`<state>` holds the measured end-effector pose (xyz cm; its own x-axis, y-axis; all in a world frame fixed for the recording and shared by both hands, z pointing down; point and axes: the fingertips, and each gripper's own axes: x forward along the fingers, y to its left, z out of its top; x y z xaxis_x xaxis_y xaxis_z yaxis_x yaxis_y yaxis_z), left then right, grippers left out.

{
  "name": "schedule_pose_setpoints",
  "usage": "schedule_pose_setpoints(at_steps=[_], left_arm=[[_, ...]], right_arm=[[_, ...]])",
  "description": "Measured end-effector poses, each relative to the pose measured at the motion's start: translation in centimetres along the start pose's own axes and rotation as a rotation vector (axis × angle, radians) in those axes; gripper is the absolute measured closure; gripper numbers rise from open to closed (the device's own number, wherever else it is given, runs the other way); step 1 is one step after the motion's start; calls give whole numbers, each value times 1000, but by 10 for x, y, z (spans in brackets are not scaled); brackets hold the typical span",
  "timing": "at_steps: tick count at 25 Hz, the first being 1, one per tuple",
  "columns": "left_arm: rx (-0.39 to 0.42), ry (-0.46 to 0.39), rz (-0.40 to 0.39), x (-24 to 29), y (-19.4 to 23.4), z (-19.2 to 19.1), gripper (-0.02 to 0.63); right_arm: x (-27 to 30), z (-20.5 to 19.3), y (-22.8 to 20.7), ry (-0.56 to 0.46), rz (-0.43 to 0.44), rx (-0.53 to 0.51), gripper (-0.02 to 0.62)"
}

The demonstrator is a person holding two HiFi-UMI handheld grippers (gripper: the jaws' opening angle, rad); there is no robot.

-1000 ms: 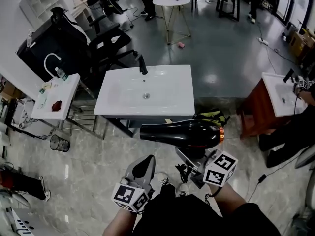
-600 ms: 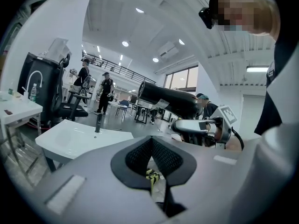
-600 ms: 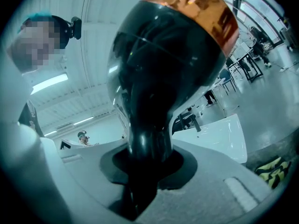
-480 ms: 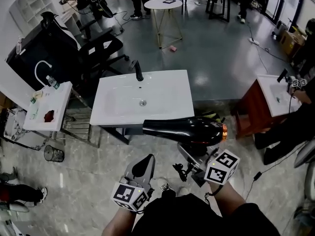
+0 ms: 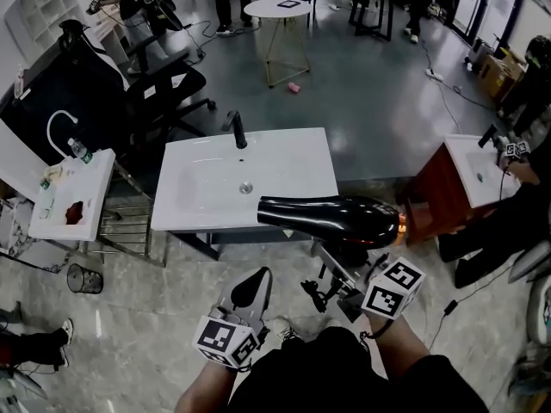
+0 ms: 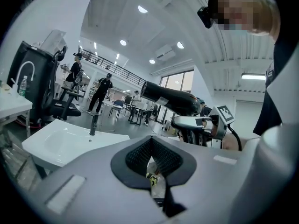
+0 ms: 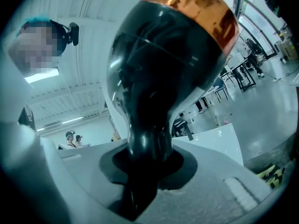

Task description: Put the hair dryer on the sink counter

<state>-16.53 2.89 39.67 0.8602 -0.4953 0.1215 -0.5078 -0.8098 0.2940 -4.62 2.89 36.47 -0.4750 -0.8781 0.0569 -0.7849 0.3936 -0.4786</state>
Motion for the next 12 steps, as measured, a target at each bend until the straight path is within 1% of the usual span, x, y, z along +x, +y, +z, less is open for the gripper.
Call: schedule_pose_setpoints(at_steps=[4,9,12], left_arm=[[0,0,6,5,7,-1,603],[-9,-17,44,18,17,7,603],[-4,-25,80,31,21,12,603]], right_arm=[[8,9,-6,-4,7,-12,509],[21,24,-19,9,32,-21,508],[29,35,-31,22,66,-24,508]])
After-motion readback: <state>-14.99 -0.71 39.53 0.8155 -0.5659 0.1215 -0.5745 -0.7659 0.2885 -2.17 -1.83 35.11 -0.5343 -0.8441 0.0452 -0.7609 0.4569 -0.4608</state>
